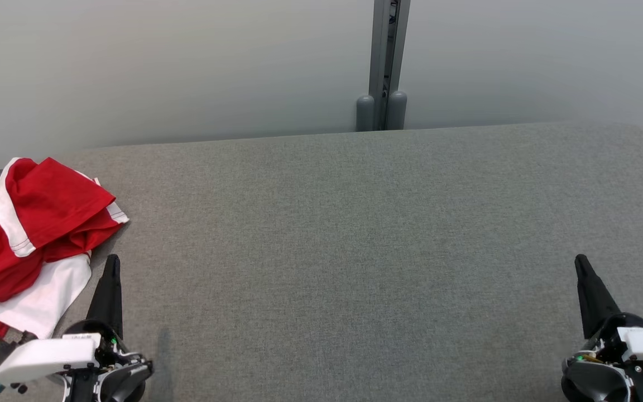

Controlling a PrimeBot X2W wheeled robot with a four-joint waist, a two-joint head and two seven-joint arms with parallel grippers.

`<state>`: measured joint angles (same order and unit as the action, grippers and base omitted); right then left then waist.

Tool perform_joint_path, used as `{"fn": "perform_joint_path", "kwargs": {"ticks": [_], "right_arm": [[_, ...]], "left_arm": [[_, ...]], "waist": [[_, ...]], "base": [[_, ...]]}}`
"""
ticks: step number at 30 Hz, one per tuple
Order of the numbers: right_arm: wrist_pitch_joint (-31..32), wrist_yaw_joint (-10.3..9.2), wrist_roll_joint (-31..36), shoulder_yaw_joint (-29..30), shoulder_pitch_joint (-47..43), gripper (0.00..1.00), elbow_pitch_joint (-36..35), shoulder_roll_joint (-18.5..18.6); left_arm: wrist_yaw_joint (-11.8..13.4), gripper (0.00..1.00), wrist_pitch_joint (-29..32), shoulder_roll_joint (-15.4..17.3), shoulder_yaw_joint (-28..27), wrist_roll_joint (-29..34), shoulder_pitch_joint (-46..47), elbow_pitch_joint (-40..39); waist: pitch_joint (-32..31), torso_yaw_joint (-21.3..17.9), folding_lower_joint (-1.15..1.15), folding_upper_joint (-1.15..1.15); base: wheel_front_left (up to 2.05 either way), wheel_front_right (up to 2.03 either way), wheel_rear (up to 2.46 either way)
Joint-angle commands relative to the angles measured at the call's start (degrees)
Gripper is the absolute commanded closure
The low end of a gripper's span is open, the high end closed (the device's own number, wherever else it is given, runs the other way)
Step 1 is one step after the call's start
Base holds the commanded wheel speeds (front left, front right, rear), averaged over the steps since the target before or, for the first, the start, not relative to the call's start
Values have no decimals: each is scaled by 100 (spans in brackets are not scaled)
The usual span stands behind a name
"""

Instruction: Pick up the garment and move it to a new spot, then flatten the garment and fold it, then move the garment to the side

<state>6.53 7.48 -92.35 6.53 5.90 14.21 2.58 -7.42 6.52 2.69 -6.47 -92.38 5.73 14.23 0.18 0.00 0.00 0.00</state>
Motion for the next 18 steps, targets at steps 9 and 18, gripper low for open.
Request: {"fn": "perform_joint_path", "kwargs": {"ticks": [9, 18], "right_arm": [[-155, -7, 159, -149, -134, 0, 54, -11], [-417, -6, 857, -319, -108, 0, 50, 75]], "left_arm": [[1, 0, -167, -37, 70, 205, -166, 151], [0, 0, -416, -34, 39, 1184, -209, 128]], "waist": [[7, 0, 0, 0], [16, 1, 0, 0]], "base": [[0, 0, 0], [0, 0, 0]]}}
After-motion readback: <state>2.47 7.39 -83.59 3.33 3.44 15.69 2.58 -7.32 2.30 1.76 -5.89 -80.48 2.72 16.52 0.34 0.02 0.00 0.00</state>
